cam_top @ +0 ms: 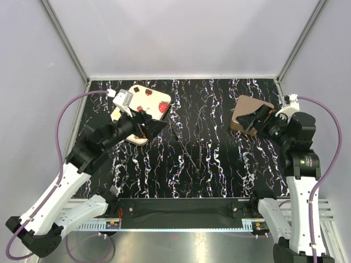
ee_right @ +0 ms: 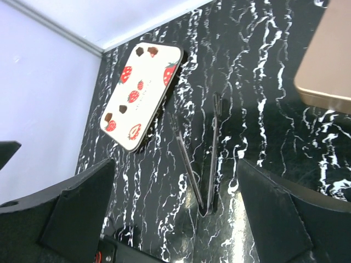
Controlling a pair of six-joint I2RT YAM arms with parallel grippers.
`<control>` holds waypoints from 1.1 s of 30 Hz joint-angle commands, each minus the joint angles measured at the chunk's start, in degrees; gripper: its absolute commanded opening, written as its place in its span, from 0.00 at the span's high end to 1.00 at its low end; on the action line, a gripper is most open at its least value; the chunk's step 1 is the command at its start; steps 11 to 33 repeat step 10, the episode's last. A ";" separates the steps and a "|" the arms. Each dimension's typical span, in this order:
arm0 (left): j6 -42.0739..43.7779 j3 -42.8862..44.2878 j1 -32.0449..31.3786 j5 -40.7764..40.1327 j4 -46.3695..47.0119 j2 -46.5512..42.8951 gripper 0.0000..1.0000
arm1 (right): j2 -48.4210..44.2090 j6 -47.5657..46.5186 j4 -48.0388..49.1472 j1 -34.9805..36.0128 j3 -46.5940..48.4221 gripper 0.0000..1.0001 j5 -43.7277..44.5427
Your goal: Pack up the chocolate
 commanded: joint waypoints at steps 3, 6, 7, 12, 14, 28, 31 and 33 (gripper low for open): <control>1.83 0.94 -0.02 -4.39 -2.00 -2.96 0.01 | -1.87 -0.11 1.52 0.30 -1.36 0.00 -3.84; 2.18 1.46 -0.02 -6.41 -2.80 -3.84 0.01 | -2.13 -0.37 1.07 0.30 -1.18 0.00 -3.22; 2.35 1.64 -0.02 -6.77 -3.06 -4.01 0.01 | -2.48 -0.98 1.07 0.30 -1.18 0.01 -3.22; 2.09 1.64 -0.02 -7.92 -2.89 -4.37 0.01 | -1.78 -2.39 -0.50 0.30 0.13 0.00 -0.86; 2.09 1.64 -0.02 -7.92 -2.89 -4.37 0.01 | -1.78 -2.39 -0.50 0.30 0.13 0.00 -0.86; 2.09 1.64 -0.02 -7.92 -2.89 -4.37 0.01 | -1.78 -2.39 -0.50 0.30 0.13 0.00 -0.86; 2.09 1.64 -0.02 -7.92 -2.89 -4.37 0.01 | -1.78 -2.39 -0.50 0.30 0.13 0.00 -0.86; 2.09 1.64 -0.02 -7.92 -2.89 -4.37 0.01 | -1.78 -2.39 -0.50 0.30 0.13 0.00 -0.86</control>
